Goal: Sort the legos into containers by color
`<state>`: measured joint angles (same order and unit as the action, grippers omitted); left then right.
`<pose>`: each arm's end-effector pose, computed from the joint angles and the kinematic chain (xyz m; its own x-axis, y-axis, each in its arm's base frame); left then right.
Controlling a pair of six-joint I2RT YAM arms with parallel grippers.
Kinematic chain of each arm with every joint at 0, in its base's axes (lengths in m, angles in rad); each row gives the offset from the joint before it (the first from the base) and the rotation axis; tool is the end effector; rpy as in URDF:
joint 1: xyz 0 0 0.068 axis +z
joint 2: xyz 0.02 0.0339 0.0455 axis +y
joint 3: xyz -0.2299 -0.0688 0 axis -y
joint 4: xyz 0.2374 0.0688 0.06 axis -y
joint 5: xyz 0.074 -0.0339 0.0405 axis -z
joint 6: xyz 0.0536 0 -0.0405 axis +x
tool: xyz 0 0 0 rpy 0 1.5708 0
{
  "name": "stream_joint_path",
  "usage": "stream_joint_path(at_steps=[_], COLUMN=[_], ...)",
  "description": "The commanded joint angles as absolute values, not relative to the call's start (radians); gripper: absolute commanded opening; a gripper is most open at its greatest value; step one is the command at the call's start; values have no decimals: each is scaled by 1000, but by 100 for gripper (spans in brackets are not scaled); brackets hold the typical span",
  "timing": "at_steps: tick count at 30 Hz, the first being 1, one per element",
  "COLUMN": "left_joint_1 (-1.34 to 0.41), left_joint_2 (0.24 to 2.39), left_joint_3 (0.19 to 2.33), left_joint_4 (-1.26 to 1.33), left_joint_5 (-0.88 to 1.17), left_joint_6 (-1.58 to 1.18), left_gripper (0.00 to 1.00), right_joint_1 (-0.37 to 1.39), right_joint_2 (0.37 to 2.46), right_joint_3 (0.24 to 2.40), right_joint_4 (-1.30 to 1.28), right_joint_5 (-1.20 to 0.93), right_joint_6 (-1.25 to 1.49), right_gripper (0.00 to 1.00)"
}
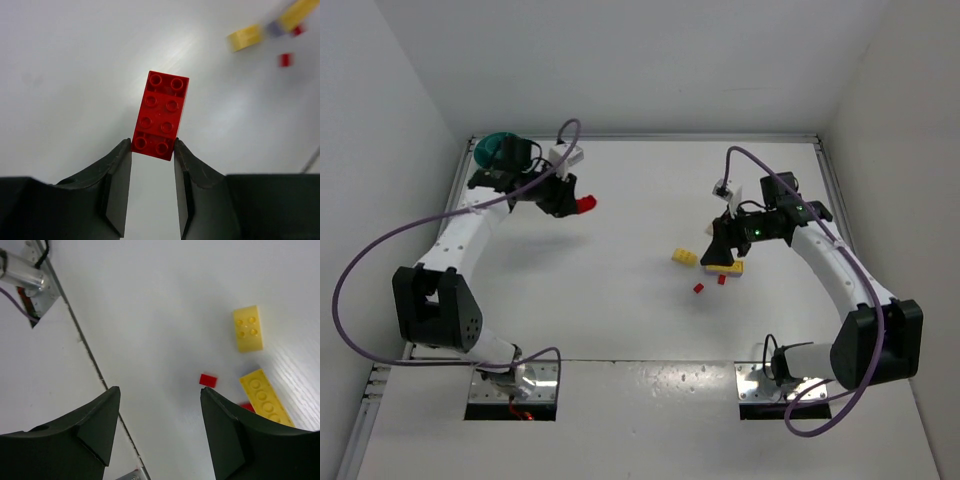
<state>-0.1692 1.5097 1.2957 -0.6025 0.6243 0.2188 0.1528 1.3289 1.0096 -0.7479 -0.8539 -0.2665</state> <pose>0.3211 -0.0866 0.2656 -0.5859 0.2788 -0.7609 0.6744 0.6883 -0.2672 0.2527 0.0798 0.2235 -0.7141 -0.2850 -0.6394 -0.6713 0.5379 0.5099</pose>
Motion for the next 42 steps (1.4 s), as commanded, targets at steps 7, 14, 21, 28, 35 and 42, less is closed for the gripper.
stream_joint_path(at_steps=[7,14,21,28,35,42], left_joint_1=[96,215,224,204,176,158], left_joint_2=[1486,1696,1868,1976,2059,2118], left_joint_3=[1479,1646,1810,1910,1988,2068], left_joint_4=[-778,-726,-726,-726,-726,-726], left_joint_5=[144,94,84,19,-4,-23], left_joint_6=[637,594,618,649,658,658], left_gripper=[0,0,0,0,3,4], right_joint_1=[166,166,166,166,166,166], right_joint_2=[1304,1304,1304,1313,1313,1313], right_joint_3=[999,988,988,988,988,979], right_joint_4=[-635,-624,-595,-595,-595,-586], right_joint_5=[-707,-666,-657,-647,-629,-629], right_joint_6=[-198,-178,-147,-147,-138,-138], right_gripper=[66,66,66,67,67,67])
